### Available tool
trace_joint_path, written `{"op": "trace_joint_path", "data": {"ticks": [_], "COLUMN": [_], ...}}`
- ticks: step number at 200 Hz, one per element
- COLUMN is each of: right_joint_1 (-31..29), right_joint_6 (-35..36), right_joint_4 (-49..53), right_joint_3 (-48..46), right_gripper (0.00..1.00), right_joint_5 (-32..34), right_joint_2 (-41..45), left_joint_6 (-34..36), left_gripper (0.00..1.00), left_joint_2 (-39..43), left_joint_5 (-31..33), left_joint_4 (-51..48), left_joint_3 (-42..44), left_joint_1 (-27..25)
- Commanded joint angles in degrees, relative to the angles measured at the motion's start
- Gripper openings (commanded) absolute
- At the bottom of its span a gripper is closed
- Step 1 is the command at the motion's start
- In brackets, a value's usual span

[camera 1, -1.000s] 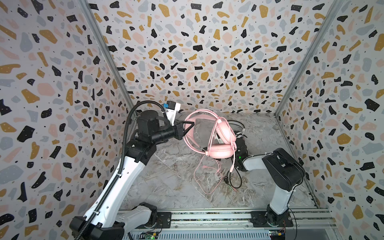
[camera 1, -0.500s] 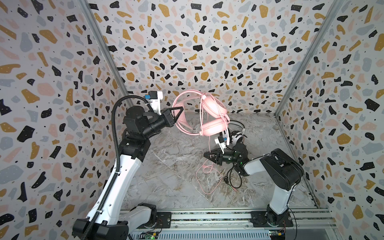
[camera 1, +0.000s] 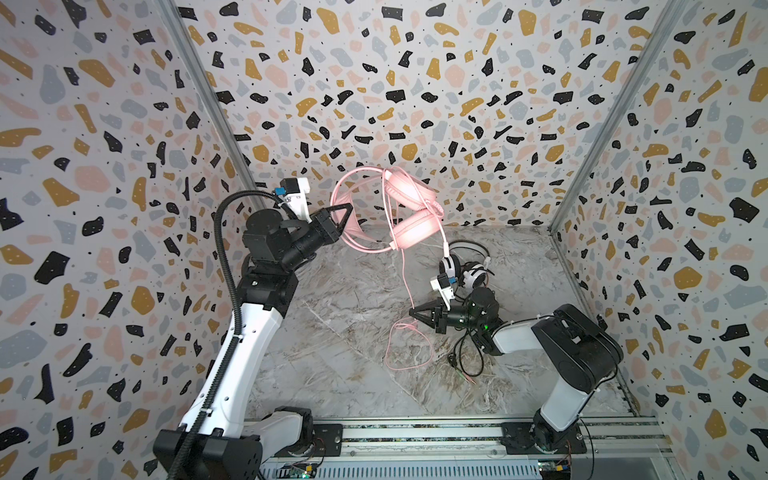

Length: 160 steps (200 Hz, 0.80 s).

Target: Wrap the headphones

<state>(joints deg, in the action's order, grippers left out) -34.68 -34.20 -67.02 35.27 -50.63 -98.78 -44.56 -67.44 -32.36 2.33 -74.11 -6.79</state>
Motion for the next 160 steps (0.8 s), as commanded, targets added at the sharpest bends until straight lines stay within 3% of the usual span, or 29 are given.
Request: {"op": "trace_joint_path", "data": {"ticks": [1, 50, 82, 160], "right_joint_1": [-1.02, -3.22, -5.26, -14.18], "right_joint_6": [3.82, 11.67, 16.04, 20.6], "right_joint_4": [6.04, 21.94, 33.68, 56.27], "right_joint_3": [-0.6, -3.88, -5.65, -0.33], "right_gripper": [0.0, 0.0, 0.0, 0.0], "right_joint_5": [1.65, 9.88, 15.2, 26.82], "right_joint_2": [3.58, 14.71, 24.51, 39.94], "left_joint_6": [-0.57, 3.04, 1.01, 0.01], "left_gripper": [0.0, 0.0, 0.0, 0.0], "left_joint_2": [1.06, 2.47, 4.58, 4.86], "left_joint_5": [2.56, 16.74, 28.28, 48.81], "left_joint_4": [4.99, -2.45, -3.32, -6.51], "left_joint_3": [-0.77, 0.46, 3.65, 10.34], "left_joint_1": [0.55, 0.85, 1.07, 0.92]}}
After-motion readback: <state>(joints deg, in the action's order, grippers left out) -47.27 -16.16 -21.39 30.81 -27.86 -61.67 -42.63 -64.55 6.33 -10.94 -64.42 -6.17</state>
